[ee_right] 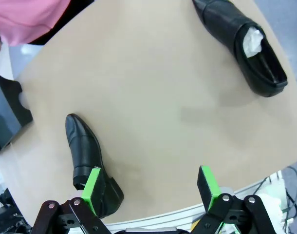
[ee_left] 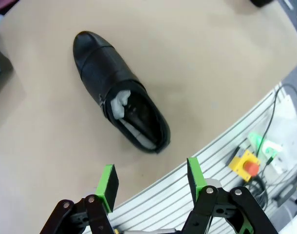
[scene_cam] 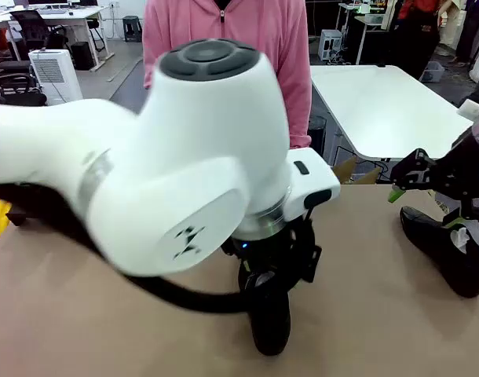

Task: Organize the shoes by placing them on the stand.
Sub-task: Place the Shoe from the middle of the table onto the Shoes Stand.

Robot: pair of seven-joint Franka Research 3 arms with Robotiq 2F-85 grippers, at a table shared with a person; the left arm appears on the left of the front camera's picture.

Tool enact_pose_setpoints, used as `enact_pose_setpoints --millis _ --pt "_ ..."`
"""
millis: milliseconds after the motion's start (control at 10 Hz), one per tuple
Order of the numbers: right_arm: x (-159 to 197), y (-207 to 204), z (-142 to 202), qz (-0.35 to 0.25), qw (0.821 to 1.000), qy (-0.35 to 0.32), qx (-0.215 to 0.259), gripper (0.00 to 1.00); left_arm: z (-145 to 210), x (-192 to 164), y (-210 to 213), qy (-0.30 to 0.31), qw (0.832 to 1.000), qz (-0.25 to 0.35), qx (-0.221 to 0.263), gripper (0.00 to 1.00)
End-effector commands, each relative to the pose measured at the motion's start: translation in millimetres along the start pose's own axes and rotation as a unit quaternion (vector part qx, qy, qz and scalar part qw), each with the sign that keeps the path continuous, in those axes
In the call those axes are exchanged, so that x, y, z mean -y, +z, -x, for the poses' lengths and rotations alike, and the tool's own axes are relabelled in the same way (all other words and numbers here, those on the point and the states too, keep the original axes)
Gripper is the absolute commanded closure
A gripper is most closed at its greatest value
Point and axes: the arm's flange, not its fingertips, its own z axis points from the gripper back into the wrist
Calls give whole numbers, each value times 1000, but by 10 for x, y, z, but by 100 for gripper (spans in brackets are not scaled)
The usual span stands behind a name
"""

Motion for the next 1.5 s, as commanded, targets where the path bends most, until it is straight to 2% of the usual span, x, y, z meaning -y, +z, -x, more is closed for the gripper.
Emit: enact_pose_setpoints --millis 0,200,500,800,1400 --pt "-32 22 15 -9 1000 16 4 0 -320 221 -240 57 998 11 5 26" --pt "-32 22 15 -9 1000 16 4 0 -470 225 -507 134 991 -21 -10 26" --pt "-32 22 15 -9 1000 16 4 0 -516 308 -859 167 985 -50 -11 26" --pt "-32 22 15 -9 1000 16 4 0 -462 366 -1183 182 980 -85 -7 26" --pt "-32 22 15 -9 1000 16 4 0 -535 284 -1647 207 972 -105 -29 26"
